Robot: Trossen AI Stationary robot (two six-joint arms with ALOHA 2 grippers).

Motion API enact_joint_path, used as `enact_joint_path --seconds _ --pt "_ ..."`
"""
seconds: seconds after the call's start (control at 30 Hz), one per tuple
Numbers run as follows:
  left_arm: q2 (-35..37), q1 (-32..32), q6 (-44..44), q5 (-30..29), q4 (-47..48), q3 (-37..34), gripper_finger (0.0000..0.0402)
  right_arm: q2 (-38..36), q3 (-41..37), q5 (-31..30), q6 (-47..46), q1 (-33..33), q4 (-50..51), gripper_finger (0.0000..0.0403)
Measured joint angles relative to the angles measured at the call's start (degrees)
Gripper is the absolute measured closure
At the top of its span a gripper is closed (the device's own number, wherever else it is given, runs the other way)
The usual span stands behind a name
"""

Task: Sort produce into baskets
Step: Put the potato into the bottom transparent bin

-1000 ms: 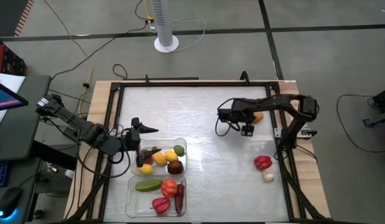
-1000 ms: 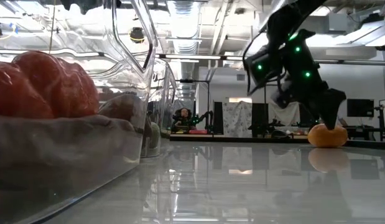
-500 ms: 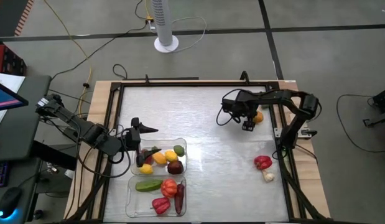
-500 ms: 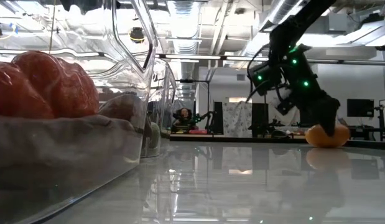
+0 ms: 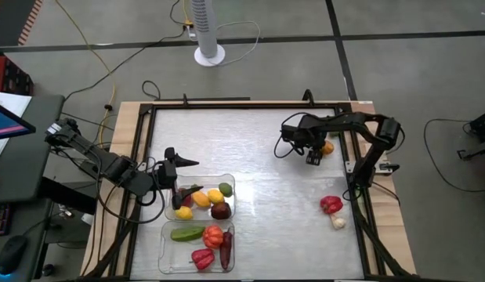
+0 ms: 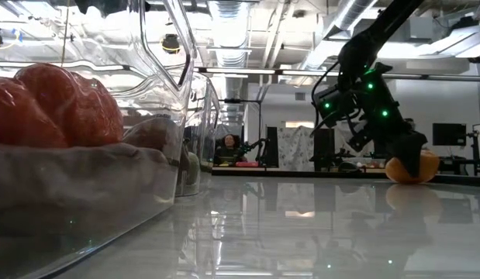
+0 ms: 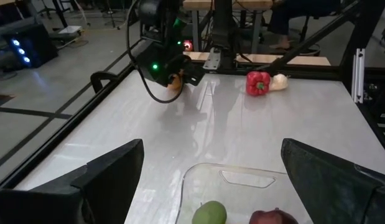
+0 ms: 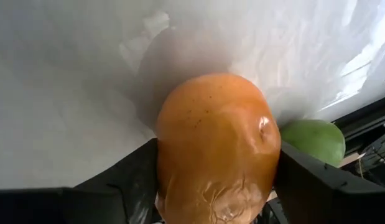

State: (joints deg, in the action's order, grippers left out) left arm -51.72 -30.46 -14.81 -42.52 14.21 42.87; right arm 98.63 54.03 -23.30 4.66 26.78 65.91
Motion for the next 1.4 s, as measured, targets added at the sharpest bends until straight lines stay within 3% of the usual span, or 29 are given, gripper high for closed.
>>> enact_joint_path --seconds 0.1,0.2,0.4,0.53,0.7,0.83,1.03,1.17,1.4 --pt "0.0 0.0 0.0 0.0 0.1 0.0 0.0033 0.0 1.2 1.9 -2.1 -2.0 1.7 0.0113" --pt "0.0 0.0 0.4 -0.1 0.1 0.0 0.0033 -0.1 4.8 8.0 -5.3 -7.0 3.2 0.0113" --pt "0.0 0.1 1.9 -1.8 0.0 0.0 0.0033 -0.4 15.7 21.8 -13.0 -24.3 0.7 0.0114" --pt "0.0 0.1 2.2 -3.2 0.0 0.0 0.0033 -0.4 22.7 26.6 -11.0 -37.0 -10.3 0.0108" --pt "0.0 0.1 1.7 -3.2 -0.6 0.0 0.0033 -0.4 28.0 26.5 -5.0 -47.7 -30.0 0.0104" --pt "0.0 0.1 1.6 -3.2 -2.0 0.0 0.0033 -0.3 28.6 26.5 -3.2 -50.0 -45.7 0.0103" --pt "0.0 0.1 1.6 -3.3 -2.2 0.0 0.0033 1.8 28.6 26.7 0.2 -48.6 -55.5 0.0102" --pt "0.0 0.1 1.6 -4.9 -2.1 0.0 0.0033 4.9 29.5 29.9 -0.1 -47.1 -59.6 0.0101" --pt "0.0 0.1 2.1 -5.6 -1.6 0.0 0.0033 14.0 37.5 38.1 0.8 -46.6 -58.0 0.0095"
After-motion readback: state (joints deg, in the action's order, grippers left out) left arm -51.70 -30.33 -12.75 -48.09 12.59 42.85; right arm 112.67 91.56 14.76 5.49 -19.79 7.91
